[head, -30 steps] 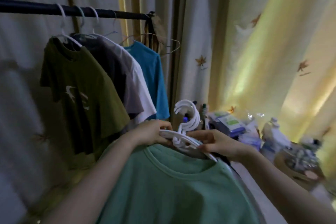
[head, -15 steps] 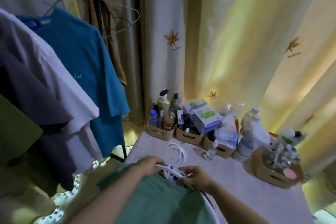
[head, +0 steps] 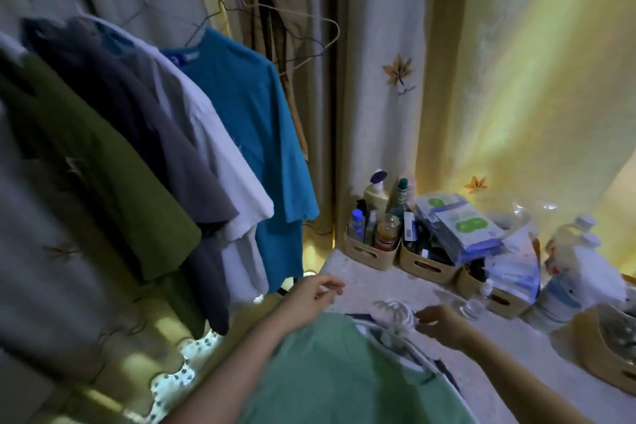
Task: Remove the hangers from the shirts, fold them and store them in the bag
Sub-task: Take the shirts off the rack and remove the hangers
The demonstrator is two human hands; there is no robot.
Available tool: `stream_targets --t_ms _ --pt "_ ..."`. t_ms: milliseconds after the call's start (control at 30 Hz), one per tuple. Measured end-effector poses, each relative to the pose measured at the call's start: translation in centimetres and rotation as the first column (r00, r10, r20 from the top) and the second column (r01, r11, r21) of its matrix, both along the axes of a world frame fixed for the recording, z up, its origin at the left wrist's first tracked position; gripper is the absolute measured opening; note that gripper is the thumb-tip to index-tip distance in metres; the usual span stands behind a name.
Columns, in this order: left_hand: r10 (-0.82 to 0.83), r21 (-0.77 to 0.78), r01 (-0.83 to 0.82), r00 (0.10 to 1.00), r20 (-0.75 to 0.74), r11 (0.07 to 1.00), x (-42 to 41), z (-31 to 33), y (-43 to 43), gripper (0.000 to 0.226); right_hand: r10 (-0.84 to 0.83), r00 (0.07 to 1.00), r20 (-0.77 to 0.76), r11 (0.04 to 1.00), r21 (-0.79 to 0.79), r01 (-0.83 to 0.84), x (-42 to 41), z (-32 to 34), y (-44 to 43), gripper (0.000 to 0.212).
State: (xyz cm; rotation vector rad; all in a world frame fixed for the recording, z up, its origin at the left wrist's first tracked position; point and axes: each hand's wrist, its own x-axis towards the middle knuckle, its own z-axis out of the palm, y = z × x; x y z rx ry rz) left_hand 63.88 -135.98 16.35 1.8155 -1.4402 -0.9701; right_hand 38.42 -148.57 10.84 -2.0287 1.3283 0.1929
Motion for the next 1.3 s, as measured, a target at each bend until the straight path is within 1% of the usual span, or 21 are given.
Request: stream_targets --t_ms 67,100,200,267,300,367,400,433,500,533,600,667,700,767,867,1000,1067,1100,1200,1233,1300 --pt "0.06 -0.163 -0.066 0.997 -0.044 0.984 0.6 4.9 0.7 0.027 0.047 0.993 0.111 0.998 0.026 -0.05 2.3 3.4 -0.5 0.023" --pt "0.102 -0.278 -0.116 0.993 -0.064 0.954 1.4 7.9 1.4 0.03 0.066 0.982 0.176 0.998 0.009 -0.069 4.3 5.8 -0.4 0.018" --pt "0.195 -0.555 -0.207 0.977 -0.081 0.806 3.9 17.0 3.2 0.032 0.149 0.9 0.409 0.989 -0.08 -0.128 10.3 13.9 0.0 0.011" --pt "0.274 -0.701 -0.25 0.958 -0.081 0.668 6.5 22.8 5.3 0.03 0.248 0.82 0.515 0.967 -0.184 -0.177 15.0 19.8 0.5 0.018" --pt "0.329 -0.753 -0.268 0.942 -0.072 0.601 7.8 25.0 6.1 0.028 0.256 0.776 0.576 0.965 -0.203 -0.167 17.1 22.6 0.6 0.024" --pt "0.499 -0.843 -0.312 0.864 -0.06 0.438 11.0 28.3 7.3 0.024 0.282 0.698 0.658 0.952 -0.285 -0.115 21.0 27.8 0.4 0.03" --pt "0.601 -0.868 -0.339 0.797 -0.06 0.363 12.5 29.3 7.5 0.022 0.303 0.671 0.677 0.935 -0.347 -0.073 22.9 30.0 0.3 0.031" --pt "0.696 -0.875 -0.374 0.716 -0.062 0.307 14.1 29.9 7.5 0.021 0.321 0.643 0.695 0.917 -0.397 -0.028 24.8 32.1 0.0 0.034" --pt "0.835 -0.84 -0.477 0.548 -0.054 0.258 16.6 30.0 7.3 0.035 0.354 0.627 0.694 0.864 -0.499 0.065 28.4 35.3 -0.5 0.042" --pt "0.87 -0.806 -0.534 0.491 -0.049 0.256 17.5 29.7 7.1 0.046 0.37 0.645 0.669 0.834 -0.545 0.087 30.1 36.4 -1.0 0.047" --pt "0.888 -0.74 -0.609 0.459 -0.036 0.285 18.4 28.9 6.4 0.071 0.382 0.71 0.592 0.808 -0.587 0.055 32.7 37.3 -2.4 0.055" --pt "0.882 -0.669 -0.675 0.467 -0.059 0.312 19.2 28.4 6.0 0.09 0.376 0.796 0.474 0.798 -0.602 -0.018 34.8 37.3 -3.7 0.054" --pt "0.875 -0.631 -0.708 0.476 -0.092 0.318 19.5 28.3 6.0 0.095 0.379 0.829 0.412 0.782 -0.622 -0.049 35.5 37.0 -4.2 0.049" --pt "0.836 -0.575 -0.741 0.522 -0.169 0.346 20.3 28.4 6.0 0.093 0.4 0.854 0.332 0.756 -0.646 -0.104 36.4 36.5 -4.5 0.037" --pt "0.762 -0.569 -0.719 0.605 -0.231 0.399 20.7 28.3 6.3 0.08 0.507 0.79 0.345 0.76 -0.612 -0.22 37.4 36.1 -3.3 0.038" --pt "0.71 -0.549 -0.683 0.671 -0.214 0.481 20.7 28.6 6.3 0.072 0.605 0.611 0.511 0.778 -0.545 -0.314 37.2 35.7 0.2 0.021" --pt "0.668 -0.543 -0.662 0.708 -0.228 0.517 20.7 28.8 6.2 0.068 0.632 0.551 0.545 0.769 -0.526 -0.363 36.9 35.6 1.9 0.021" --pt "0.642 -0.544 -0.646 0.73 -0.235 0.535 20.7 28.9 6.2 0.067 0.643 0.538 0.545 0.763 -0.52 -0.385 36.8 35.6 2.7 0.024" --pt "0.568 -0.563 -0.607 0.777 -0.273 0.56 20.9 28.8 6.2 0.065 0.662 0.558 0.501 0.749 -0.475 -0.461 37.1 36.3 4.2 0.034" --pt "0.555 -0.569 -0.603 0.782 -0.284 0.558 21.1 28.8 6.3 0.064 0.648 0.57 0.505 0.761 -0.442 -0.474 37.4 36.8 4.5 0.039" --pt "0.523 -0.576 -0.586 0.799 -0.296 0.57 21.5 28.7 6.7 0.057 0.544 0.586 0.6 0.838 -0.369 -0.401 38.2 38.2 5.0 0.047"
